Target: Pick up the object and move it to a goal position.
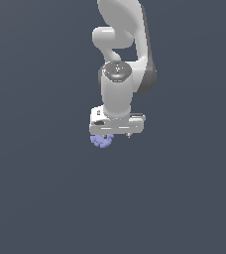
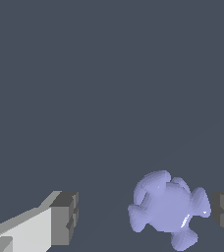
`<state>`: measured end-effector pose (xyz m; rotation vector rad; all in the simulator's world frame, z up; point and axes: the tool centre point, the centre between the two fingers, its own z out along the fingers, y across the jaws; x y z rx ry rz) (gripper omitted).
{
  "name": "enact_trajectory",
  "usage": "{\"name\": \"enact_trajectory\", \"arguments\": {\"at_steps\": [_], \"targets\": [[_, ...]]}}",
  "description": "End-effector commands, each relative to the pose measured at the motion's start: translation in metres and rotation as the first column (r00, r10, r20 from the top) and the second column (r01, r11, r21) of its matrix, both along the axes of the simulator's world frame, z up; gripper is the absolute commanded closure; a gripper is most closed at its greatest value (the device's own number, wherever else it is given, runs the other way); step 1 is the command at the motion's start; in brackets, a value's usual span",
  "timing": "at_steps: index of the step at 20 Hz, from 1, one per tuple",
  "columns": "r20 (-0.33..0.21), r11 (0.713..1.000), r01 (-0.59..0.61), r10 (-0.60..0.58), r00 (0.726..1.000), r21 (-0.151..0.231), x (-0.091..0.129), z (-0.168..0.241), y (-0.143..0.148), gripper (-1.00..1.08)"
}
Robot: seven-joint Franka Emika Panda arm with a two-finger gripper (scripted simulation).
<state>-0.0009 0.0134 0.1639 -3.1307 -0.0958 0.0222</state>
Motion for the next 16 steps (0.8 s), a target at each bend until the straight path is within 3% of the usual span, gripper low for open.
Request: {"name": "enact_trajectory", "arguments": {"at_steps": [1,16], "targets": [[0.005,1.000,-0.006,0.006,1.000,0.005,0.0010,0.0010,0.0034,-0.92],[0.006,0.995,-0.102,0.102,0.995,0.001,-0.0045,-0.0081,-0.0055,-0.92]]}}
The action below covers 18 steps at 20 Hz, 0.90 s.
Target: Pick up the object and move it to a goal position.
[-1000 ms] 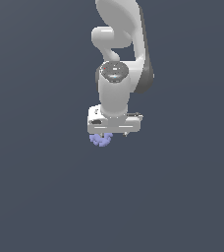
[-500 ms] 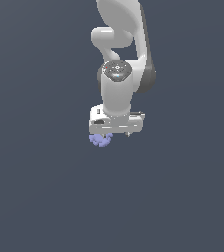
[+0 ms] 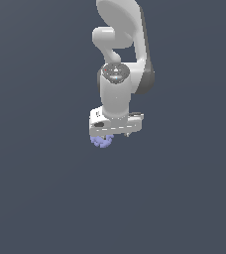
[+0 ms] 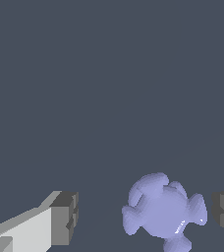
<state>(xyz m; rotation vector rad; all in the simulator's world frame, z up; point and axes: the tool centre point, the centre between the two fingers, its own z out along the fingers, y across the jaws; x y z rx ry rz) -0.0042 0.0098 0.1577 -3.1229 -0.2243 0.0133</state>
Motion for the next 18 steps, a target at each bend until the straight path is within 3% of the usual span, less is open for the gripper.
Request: {"name": "enact_trajectory", "arguments": {"at_steps": [1,9,18], "targets": [[0.000,0.999,-0.036,0.036,0.999,-0.001,-0.002,-0.003,-0.003,-0.92],[0.002,0.979,-0.204,0.204,0.979,-0.005,-0.013,-0.019,-0.017,-0.92],[0.002,0.911,-0.413,0.413,0.911,-0.009,-0.027,-0.037,-0.034,-0.92]]}}
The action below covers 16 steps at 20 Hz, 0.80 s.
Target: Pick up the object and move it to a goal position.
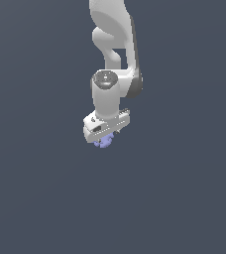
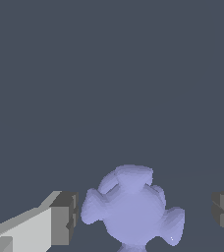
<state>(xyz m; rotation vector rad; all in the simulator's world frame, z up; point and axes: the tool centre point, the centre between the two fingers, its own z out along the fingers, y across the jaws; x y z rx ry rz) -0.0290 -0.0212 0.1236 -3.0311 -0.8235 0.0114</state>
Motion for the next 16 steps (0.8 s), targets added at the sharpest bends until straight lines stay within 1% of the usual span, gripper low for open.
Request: {"name": "enact_trajectory", "arguments": {"at_steps": [1,4,8,12,16], "targets": [[0.001,0.998,-0.063,0.063,0.998,-0.001,-0.004,-0.005,-0.004,-0.92],[0.001,0.991,-0.137,0.137,0.991,-0.001,-0.010,-0.011,-0.009,-0.92],[0.001,0.972,-0.234,0.234,0.972,-0.001,-0.017,-0.019,-0.015,-0.92],[0.002,0.944,-0.329,0.329,0.944,-0.001,-0.025,-0.026,-0.021,-0.92],[0.003,0.907,-0.421,0.421,0.907,-0.001,-0.032,-0.033,-0.027,-0.92]]}}
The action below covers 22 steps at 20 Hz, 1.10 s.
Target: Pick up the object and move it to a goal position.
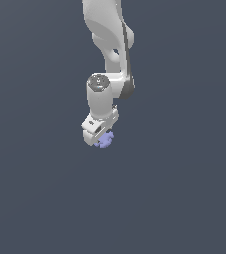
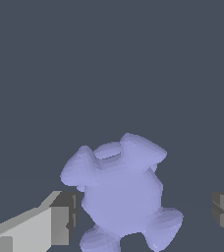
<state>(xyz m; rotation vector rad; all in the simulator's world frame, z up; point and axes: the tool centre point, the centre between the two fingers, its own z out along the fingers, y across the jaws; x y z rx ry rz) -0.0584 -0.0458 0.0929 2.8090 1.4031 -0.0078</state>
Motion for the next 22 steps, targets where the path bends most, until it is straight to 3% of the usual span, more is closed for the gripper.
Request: {"name": "enact_trajectory", "arguments": {"at_steps": [1,11,22], "targets": [[0.001,0.998,-0.062,0.062,0.998,0.001,-0.005,-0.004,-0.003,-0.92],[0.003,0.974,-0.225,0.225,0.974,0.003,-0.018,-0.016,-0.011,-0.92],[0.003,0.965,-0.260,0.260,0.965,0.004,-0.021,-0.019,-0.013,-0.92]]}}
